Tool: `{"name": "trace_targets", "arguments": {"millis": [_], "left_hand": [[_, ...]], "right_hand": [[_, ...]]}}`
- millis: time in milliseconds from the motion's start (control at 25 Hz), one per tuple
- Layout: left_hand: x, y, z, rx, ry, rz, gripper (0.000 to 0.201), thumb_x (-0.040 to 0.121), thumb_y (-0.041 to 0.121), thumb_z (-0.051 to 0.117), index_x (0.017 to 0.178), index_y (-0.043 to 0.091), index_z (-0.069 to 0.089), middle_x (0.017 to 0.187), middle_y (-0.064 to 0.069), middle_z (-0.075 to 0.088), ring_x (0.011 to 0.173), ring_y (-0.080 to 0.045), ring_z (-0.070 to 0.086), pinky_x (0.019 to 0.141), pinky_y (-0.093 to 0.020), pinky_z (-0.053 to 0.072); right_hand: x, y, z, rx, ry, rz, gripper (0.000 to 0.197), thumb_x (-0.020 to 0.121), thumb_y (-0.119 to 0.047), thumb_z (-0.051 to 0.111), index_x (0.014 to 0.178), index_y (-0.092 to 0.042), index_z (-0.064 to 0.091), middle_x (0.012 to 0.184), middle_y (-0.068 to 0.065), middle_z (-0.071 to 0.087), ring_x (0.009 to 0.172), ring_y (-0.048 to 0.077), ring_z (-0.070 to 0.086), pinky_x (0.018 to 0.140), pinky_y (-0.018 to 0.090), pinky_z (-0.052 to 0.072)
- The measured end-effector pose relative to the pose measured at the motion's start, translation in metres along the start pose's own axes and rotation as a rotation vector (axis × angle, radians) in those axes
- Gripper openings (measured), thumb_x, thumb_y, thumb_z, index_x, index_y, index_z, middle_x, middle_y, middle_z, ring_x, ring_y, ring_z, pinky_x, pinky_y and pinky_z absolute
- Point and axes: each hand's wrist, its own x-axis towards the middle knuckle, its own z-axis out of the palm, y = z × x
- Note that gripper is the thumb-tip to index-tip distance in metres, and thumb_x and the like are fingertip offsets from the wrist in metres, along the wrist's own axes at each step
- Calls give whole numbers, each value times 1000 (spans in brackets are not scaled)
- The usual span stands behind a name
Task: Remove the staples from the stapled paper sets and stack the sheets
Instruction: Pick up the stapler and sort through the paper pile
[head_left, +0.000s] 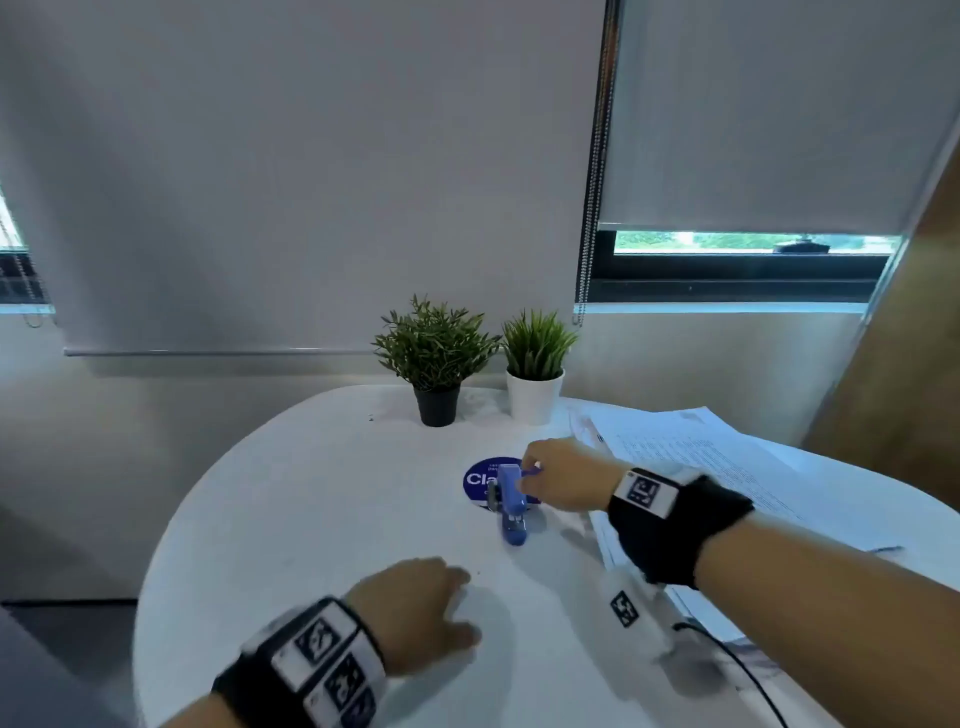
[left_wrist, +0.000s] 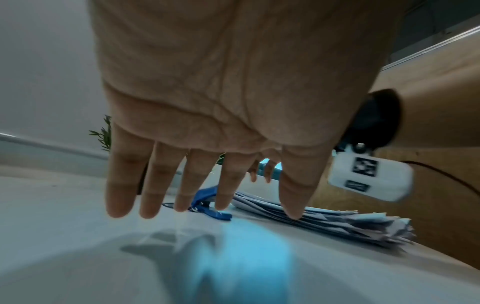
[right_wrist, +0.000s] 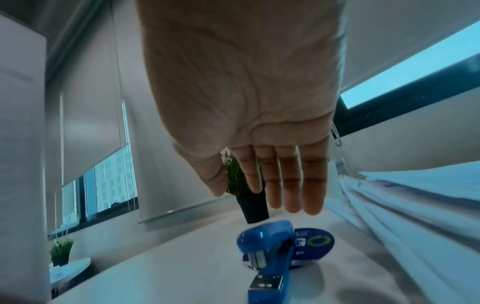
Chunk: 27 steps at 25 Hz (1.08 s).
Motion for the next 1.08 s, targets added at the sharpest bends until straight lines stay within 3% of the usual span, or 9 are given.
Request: {"name": "trace_targets", "arguments": {"millis": [120, 200, 280, 440, 520, 600, 720, 840, 1080], "left_hand": [[17, 3, 24, 117, -210, 4, 79, 82, 78, 35, 147, 33, 26, 158, -2, 21, 143, -27, 27, 114, -43, 30], [19, 2, 31, 92, -321, 14, 130, 41, 102, 2, 153, 35, 6, 163, 3, 0, 150, -27, 7, 120, -46, 16], [31, 5, 30, 183, -421, 58, 159, 9, 95, -19, 153, 33, 2, 164, 2, -4, 150, -29, 3, 121, -46, 12], [38, 7, 41, 384, -413, 233, 88, 80, 83, 13, 153, 33, 8, 164, 1, -1, 150, -26, 7, 121, -46, 16], [30, -2, 54, 263, -275, 163, 81, 82, 82, 6, 142, 36, 32, 156, -1, 29, 137, -19, 44, 112, -34, 38], [19, -13, 73, 112, -249, 113, 66, 88, 76, 1, 113, 37, 49, 125, 14, 58, 94, -13, 70, 95, -15, 41], [26, -23, 54, 121, -81, 185, 75, 70, 94, 14, 128, 55, 43, 126, 56, 30, 116, 12, 51, 98, 1, 21], [26, 20, -22, 16, 79, 262, 45, 83, 77, 42, 124, 60, 40, 120, 35, 52, 119, 10, 47, 105, -13, 35], [113, 87, -95, -199, 343, 299, 16, 92, 31, 58, 90, 22, 72, 67, 10, 61, 59, -3, 53, 62, -21, 41]], "right_hand": [[39, -6, 19, 62, -113, 89, 27, 91, -35, 54, 72, -15, 55, 81, 1, 59, 70, 18, 54, 61, 25, 44], [61, -7, 35, 120, -141, 117, 27, 88, -39, 59, 72, -19, 52, 87, 3, 58, 78, 22, 53, 66, 29, 44], [77, -3, 49, 108, -164, 85, 20, 87, -39, 62, 90, -19, 61, 98, 7, 61, 84, 22, 51, 71, 32, 48], [80, -15, 48, -142, -278, 28, 31, 97, -13, 47, 122, -1, 61, 125, 15, 62, 103, 29, 61, 94, 38, 47], [76, -18, 42, -163, -336, 58, 24, 99, -13, 43, 111, 0, 60, 118, 7, 61, 106, 30, 60, 92, 36, 46], [62, -14, 31, -18, -333, 113, 19, 97, -7, 42, 80, -3, 50, 87, 13, 56, 66, 28, 55, 67, 32, 47], [26, 2, 7, 582, -192, 199, 20, 93, -14, 39, 78, -3, 47, 66, 20, 55, 41, 21, 38, 53, 30, 41], [-23, 26, -12, 820, 64, 131, 27, 94, -29, 46, 92, -3, 54, 77, 18, 63, 50, 22, 51, 47, 26, 44], [-106, 90, -1, 1410, 418, 239, 23, 98, -23, 49, 101, -3, 60, 79, 17, 73, 63, 21, 69, 53, 29, 54]]}}
